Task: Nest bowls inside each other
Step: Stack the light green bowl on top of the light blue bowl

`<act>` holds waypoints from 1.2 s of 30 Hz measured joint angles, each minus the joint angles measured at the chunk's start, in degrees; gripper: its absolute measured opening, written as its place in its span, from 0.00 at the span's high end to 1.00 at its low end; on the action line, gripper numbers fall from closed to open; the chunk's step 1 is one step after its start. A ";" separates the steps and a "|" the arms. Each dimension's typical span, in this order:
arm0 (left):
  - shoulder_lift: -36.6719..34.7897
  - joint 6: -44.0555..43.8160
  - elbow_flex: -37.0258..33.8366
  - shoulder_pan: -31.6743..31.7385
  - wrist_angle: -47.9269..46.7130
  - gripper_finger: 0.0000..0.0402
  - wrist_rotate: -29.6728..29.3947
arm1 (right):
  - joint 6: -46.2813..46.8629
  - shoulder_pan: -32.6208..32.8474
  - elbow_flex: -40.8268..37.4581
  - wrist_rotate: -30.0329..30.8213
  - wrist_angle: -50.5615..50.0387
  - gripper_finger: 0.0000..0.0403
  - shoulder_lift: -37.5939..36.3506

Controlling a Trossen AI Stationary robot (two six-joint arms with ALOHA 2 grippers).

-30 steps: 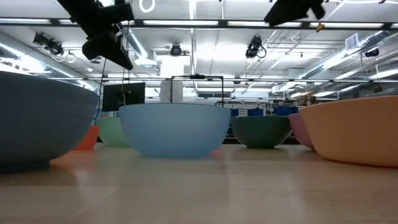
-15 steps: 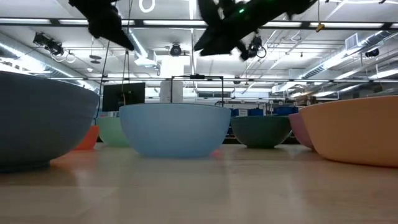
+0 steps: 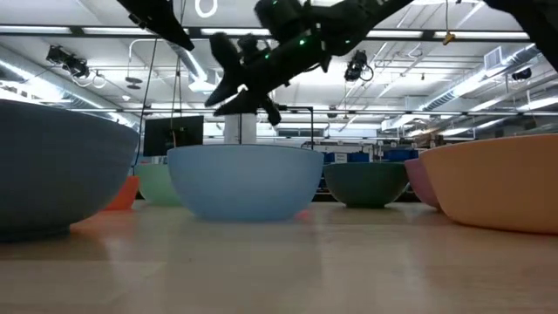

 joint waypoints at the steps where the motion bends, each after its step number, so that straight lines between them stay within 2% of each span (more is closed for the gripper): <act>1: -0.01 -0.35 0.00 0.00 -0.41 0.91 0.68 | -0.79 -0.39 1.51 0.11 -2.76 0.76 1.02; 5: -0.03 -1.80 0.00 0.00 -1.63 0.91 1.81 | -5.33 -1.52 6.81 1.03 -11.21 0.76 4.97; 12: -0.05 -2.06 0.00 0.00 -2.62 0.91 1.88 | -9.02 -2.24 11.67 1.19 -13.94 0.73 9.29; 18: -0.05 -1.91 0.00 0.00 -2.65 0.91 1.89 | -13.10 -2.73 13.32 6.56 -17.04 0.67 9.32; 22: -0.05 -1.80 0.00 0.00 -2.62 0.91 1.89 | -12.38 -4.54 13.34 6.62 -18.24 0.61 8.88; 24: -0.05 -1.85 0.00 0.00 -2.48 0.91 1.89 | -9.84 -5.76 13.34 4.82 -20.84 0.57 8.98; 29: -0.05 -3.00 -0.01 0.00 -2.20 0.91 2.03 | -2.03 -8.12 13.28 -4.01 -21.88 0.49 9.40; 36: -0.05 -4.63 -0.02 -0.02 -2.31 0.91 3.88 | 0.56 -8.41 13.30 -7.96 -19.91 0.47 9.40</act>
